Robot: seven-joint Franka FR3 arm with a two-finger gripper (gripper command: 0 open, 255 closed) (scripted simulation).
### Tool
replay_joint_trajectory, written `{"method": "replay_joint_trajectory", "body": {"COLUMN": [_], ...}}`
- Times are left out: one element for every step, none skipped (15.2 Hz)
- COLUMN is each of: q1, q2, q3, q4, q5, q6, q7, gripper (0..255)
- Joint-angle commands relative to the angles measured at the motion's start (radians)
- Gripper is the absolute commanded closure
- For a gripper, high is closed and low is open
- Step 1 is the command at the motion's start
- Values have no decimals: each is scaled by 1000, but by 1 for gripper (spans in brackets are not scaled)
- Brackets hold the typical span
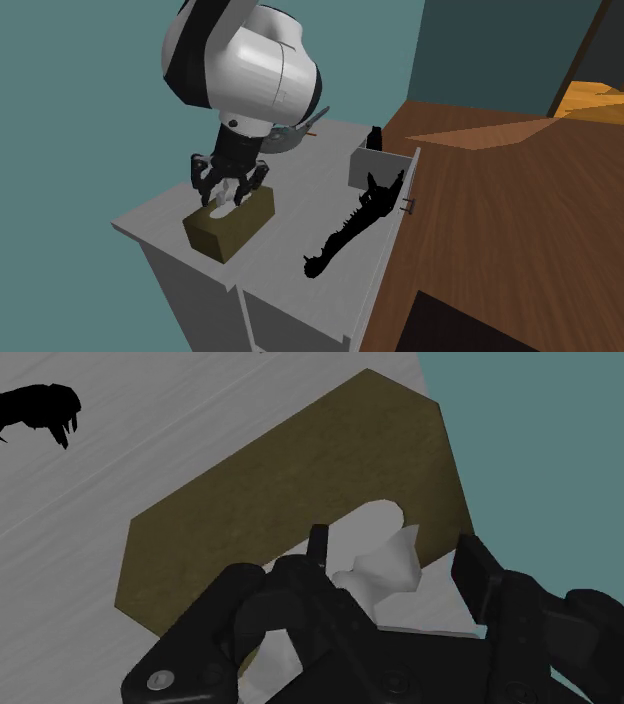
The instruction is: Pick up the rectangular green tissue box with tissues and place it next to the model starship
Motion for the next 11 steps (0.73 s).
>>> {"method": "replay_joint_trajectory", "body": {"q1": [0, 0, 0, 0, 0, 0, 0, 0, 0, 1, 1], "q2": [0, 0, 0, -1, -1, -1, 0, 0, 0, -8, -15], "q3": [0, 0, 0, 0, 0, 0, 0, 0, 0, -2, -4], "q4": [0, 0, 0, 0, 0, 0, 1, 0, 0, 4, 8], "q5": [0, 0, 0, 0, 0, 0, 0, 0, 0, -8, -16], "q6": [0, 0, 0, 0, -1, -1, -1, -1, 0, -10, -20], "q7": [0, 0, 0, 0, 0, 0, 0, -1, 0, 8, 17], "gripper": [255, 255, 255, 255, 255, 255, 255, 255, 255, 255, 255]}}
